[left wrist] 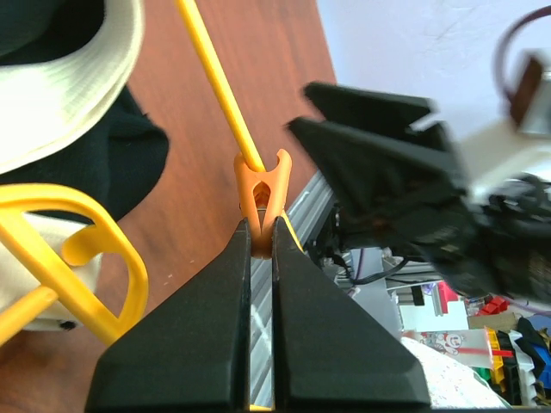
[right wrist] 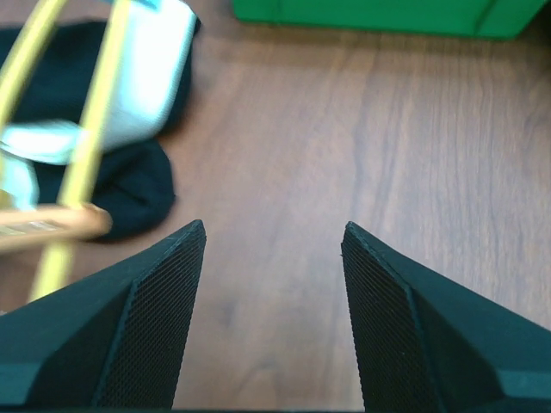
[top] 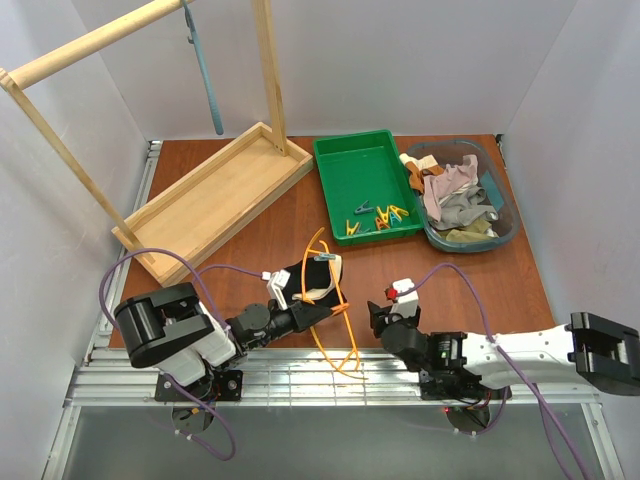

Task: Clip the underwear to the hanger
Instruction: Clamp the underwear onto the hanger.

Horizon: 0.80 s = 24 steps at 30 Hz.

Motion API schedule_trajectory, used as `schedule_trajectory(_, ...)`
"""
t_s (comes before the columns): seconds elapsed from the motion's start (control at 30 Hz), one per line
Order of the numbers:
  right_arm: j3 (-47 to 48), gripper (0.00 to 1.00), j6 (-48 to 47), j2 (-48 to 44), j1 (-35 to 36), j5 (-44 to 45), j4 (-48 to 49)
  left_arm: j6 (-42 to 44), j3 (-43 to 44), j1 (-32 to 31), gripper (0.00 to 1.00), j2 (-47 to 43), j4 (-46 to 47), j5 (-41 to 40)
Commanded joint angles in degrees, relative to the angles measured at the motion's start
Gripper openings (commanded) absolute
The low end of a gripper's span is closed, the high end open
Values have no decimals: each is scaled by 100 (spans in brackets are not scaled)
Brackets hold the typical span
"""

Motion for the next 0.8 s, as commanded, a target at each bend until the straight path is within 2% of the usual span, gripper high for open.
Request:
schedule_trajectory(0.0,-501,58,-731,-253,-456,-1125,1337,179,-1190,-42,0,-294,2104,-194)
schedule_trajectory(0.1,-590,59,-925,-43,-712,-1653,1838,215,-1217,-51,0,-382,2095,-221)
schedule_trajectory(0.33,-573,60,-1470,1361,-1126,-2630,3349,241,-1287,-59,0,-408,2122,-291)
schedule_trajectory(0.57,-634,61,-1611,1812,-1275,-3105,4220,320,-1401,-51,0,-690,1981,-414)
schedule_trajectory(0.77,-854,61,-1725,2347,-1469,-3632,5406,294,-1445,-51,0,-672,2034,-423)
